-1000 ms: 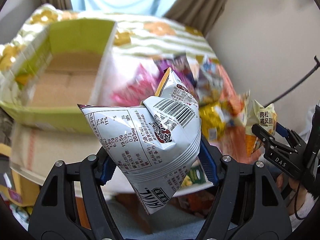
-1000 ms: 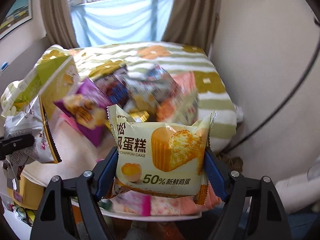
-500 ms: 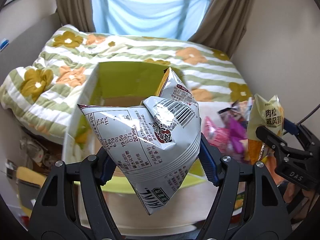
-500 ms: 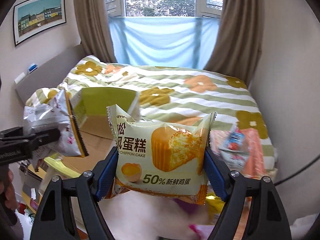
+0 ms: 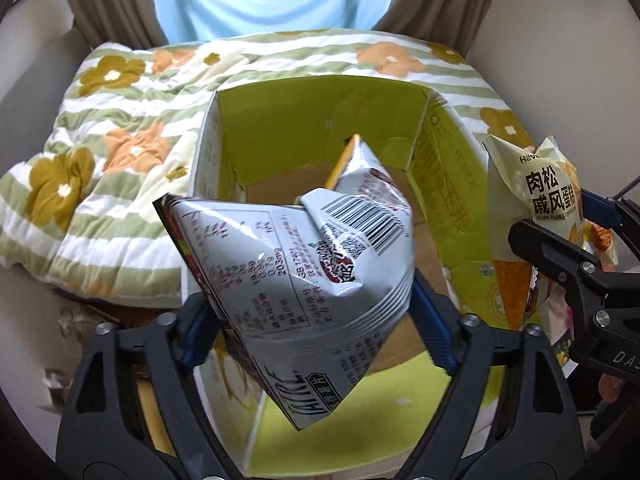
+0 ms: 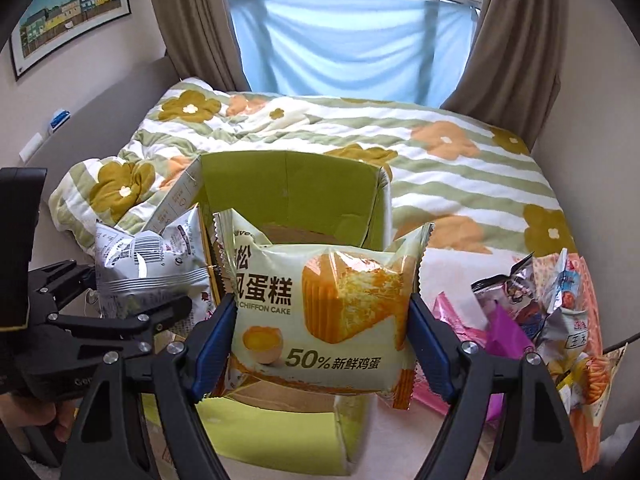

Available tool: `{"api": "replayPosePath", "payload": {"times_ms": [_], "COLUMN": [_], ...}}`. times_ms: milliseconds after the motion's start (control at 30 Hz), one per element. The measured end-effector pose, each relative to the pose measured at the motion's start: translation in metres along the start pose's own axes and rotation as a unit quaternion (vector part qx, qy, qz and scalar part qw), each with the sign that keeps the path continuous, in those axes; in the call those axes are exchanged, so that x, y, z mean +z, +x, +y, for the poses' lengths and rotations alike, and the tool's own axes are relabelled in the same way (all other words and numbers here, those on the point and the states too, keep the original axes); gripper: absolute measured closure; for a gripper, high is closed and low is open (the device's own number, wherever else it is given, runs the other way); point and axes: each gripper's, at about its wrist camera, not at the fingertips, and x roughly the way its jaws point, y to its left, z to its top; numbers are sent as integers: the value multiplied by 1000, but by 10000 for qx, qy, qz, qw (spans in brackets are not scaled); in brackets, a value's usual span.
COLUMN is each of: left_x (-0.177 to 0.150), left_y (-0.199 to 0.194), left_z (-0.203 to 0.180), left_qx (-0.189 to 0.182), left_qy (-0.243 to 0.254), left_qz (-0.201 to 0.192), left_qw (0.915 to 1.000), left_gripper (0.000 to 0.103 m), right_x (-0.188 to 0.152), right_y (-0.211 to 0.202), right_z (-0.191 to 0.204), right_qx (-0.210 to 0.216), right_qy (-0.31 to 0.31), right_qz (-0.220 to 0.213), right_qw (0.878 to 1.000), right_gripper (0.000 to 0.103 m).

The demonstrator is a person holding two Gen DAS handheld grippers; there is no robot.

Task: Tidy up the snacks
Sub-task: 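Carry both packets over the cardboard box and open both grippers to drop them, then move both grippers back from the box toward the snack pile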

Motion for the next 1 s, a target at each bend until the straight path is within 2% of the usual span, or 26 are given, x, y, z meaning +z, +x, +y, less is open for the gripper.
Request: {"api": "replayPosePath", "payload": {"times_ms": [167, 267, 467, 667, 767, 900, 1000], "left_x": [0, -3, -25, -36, -42, -50, -56], "left_y": [0, -6, -31, -44, -51, -56, -60], "left_z": [8, 20, 51, 58, 58, 61, 62], "left_qx": [21, 163, 294, 560, 514, 560, 532], "left_qy": [17, -137, -884, -963, -1060, -1089, -1109], "left_qz": [30, 0, -99, -175, -281, -329, -335], "left_qw": [10000, 9998, 9956, 9936, 9926, 9919, 9918], "left_gripper": [11, 11, 11, 11, 11, 11, 11], "right_x": [6, 9, 5, -6, -10, -15, -19], "right_y": [7, 9, 10, 14, 14, 8, 2], "right_z": [1, 3, 17, 33, 34, 30, 31], "right_qx": [-91, 50, 476, 676, 735, 777, 721], "right_qy": [64, 3, -514, -723, -724, -502, -476], "right_qz": [164, 210, 291, 326, 241, -79, -189], "right_qw": [9998, 9998, 9971, 9946, 9944, 9957, 9961], "right_gripper": [26, 25, 24, 23, 19, 1, 1]}}
